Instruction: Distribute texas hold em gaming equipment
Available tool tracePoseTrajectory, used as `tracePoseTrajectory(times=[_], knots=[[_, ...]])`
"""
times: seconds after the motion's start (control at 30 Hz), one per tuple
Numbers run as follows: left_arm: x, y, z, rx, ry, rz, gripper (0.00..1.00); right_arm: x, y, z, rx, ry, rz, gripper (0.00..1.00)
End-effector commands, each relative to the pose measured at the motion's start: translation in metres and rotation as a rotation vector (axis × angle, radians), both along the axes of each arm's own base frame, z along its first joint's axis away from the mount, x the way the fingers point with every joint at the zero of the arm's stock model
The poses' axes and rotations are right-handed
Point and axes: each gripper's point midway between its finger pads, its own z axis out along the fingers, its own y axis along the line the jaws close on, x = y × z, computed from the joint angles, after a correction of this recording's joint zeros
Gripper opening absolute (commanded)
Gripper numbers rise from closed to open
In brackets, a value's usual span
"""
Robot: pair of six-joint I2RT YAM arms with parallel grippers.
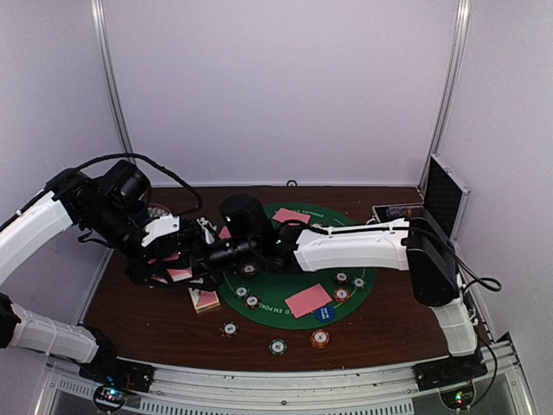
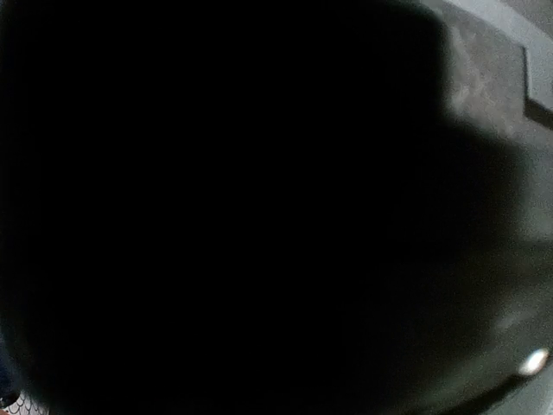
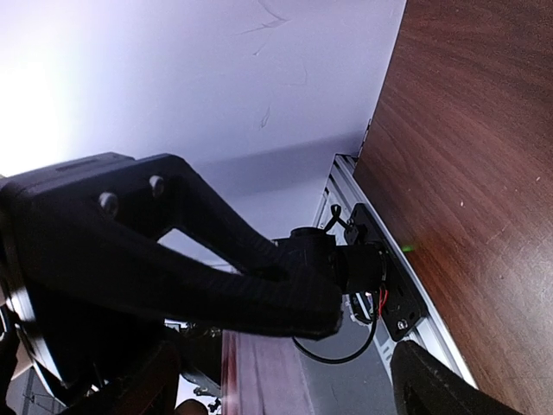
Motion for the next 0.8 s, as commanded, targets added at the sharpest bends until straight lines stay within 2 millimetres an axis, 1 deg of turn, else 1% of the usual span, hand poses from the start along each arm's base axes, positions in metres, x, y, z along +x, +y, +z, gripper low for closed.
tracePoseTrajectory(times=[0.0,0.17,0.33,0.57,0.77], knots=[[0.006,-0.007,0.015,-0.047,-0.034,-0.008,0.00,-0.001,0.012,0.008,0.036,0.014,0.010,0.88],[0.006,-0.007,0.014,-0.046,-0.033,-0.006,0.00,0.000,0.017,-0.011,-0.005,0.059,0.013,0.84],[0.005,-0.006,0.014,-0.046,-0.034,-0.006,0.00,0.003,0.010,-0.023,-0.054,0.068,0.006,0.82],[0.005,-0.005,0.015,-0.045,-0.038,-0.005,0.00,0.011,-0.009,-0.030,-0.090,0.060,-0.023,0.79],[0.005,-0.006,0.016,-0.048,-0.040,-0.006,0.00,0.014,-0.023,-0.027,-0.107,0.047,-0.034,0.77]])
